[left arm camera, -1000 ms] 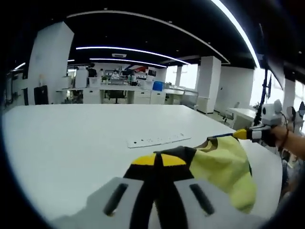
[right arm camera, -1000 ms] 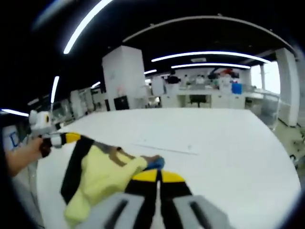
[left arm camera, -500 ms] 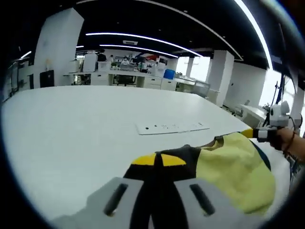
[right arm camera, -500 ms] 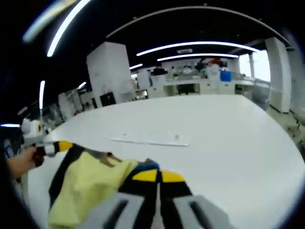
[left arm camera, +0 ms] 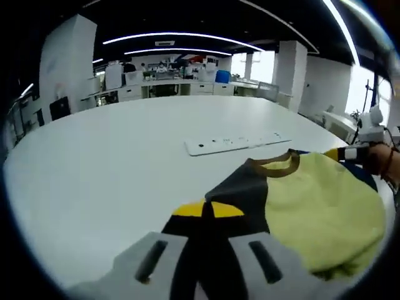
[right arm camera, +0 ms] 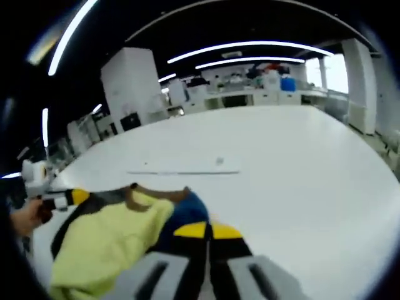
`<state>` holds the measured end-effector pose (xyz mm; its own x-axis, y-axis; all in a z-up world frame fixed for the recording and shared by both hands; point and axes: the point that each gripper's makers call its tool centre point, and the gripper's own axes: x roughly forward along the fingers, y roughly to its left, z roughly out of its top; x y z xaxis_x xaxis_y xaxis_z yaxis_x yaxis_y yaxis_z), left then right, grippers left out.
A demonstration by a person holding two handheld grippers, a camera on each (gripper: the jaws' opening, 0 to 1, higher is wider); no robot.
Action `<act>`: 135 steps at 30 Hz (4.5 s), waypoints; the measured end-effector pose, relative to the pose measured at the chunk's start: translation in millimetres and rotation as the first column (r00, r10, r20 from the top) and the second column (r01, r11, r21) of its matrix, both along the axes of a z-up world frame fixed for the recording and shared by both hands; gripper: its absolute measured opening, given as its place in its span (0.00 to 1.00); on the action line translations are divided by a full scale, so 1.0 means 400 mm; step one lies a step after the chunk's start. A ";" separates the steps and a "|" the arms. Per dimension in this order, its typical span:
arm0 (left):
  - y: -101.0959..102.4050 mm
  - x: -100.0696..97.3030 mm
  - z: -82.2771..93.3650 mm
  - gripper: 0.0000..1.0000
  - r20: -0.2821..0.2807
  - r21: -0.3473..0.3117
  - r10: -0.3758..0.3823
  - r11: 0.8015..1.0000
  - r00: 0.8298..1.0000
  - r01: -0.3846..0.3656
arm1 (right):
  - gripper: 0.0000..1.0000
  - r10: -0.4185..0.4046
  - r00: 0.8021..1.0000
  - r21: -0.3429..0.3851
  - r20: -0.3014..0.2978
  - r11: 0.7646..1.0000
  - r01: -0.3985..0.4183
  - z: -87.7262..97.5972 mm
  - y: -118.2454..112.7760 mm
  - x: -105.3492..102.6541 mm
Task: Fold the garment on the visible template until the final outline fits inside the template.
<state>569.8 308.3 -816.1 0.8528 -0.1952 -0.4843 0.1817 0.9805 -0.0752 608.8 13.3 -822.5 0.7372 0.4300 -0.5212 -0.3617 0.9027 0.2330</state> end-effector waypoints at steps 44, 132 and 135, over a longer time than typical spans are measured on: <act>-0.007 -0.380 0.090 0.59 0.046 0.061 -0.165 0.985 0.985 0.162 | 0.67 0.408 0.913 0.021 -0.033 0.913 -0.407 0.115 0.064 -0.426; -0.320 -0.346 0.005 0.04 -0.150 -0.013 -0.249 0.968 0.957 0.250 | 0.00 0.244 0.970 -0.012 0.007 0.970 -0.244 0.073 -0.011 -0.518; -0.331 -0.354 0.008 0.08 -0.139 0.000 -0.272 0.961 0.952 0.275 | 0.00 0.241 0.970 -0.009 0.010 0.970 -0.241 0.076 -0.013 -0.514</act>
<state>428.1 176.1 -812.9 0.6936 -0.4013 -0.5982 0.4325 0.8961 -0.0996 403.3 8.0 -792.1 0.6177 0.5921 -0.5175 -0.5717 0.7900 0.2215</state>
